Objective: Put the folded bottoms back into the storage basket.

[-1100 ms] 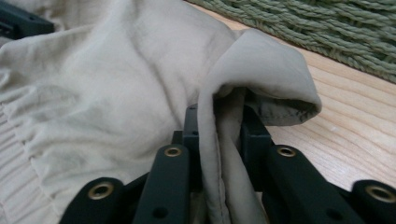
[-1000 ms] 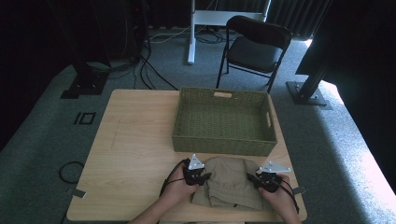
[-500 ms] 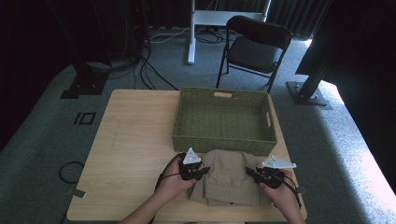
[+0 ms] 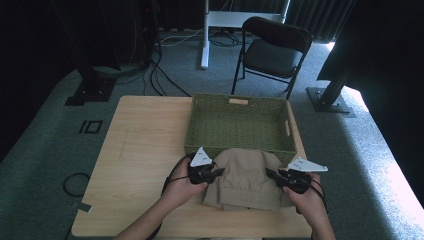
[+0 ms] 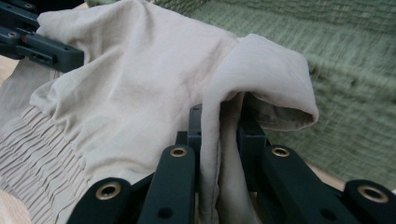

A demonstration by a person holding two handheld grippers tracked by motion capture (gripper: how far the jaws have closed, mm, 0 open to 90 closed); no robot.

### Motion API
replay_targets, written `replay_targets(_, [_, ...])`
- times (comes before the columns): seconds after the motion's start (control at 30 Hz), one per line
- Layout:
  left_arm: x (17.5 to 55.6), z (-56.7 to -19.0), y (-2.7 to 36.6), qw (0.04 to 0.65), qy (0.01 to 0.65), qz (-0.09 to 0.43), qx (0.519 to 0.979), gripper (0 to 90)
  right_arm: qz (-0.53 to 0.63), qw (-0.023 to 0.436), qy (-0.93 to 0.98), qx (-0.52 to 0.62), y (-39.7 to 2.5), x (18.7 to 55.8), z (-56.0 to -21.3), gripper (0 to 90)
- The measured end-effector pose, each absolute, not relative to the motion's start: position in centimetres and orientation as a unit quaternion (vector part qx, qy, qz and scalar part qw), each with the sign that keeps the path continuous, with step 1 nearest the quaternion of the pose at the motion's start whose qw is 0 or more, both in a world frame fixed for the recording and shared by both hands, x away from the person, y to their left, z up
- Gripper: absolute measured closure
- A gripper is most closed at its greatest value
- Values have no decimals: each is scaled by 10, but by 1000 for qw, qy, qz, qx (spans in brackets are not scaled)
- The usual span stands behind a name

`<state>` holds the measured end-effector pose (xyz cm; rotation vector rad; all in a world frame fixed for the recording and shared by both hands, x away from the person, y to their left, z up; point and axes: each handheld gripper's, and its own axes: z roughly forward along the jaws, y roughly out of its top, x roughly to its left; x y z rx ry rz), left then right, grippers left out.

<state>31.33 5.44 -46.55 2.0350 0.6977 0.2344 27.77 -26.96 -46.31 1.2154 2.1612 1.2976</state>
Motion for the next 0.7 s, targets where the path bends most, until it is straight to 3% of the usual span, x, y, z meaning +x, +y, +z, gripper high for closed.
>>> replay_targets(0.7, [348, -399, 61, 511, 272, 121, 806, 775, 496, 205, 740, 406, -268, 310, -399, 801])
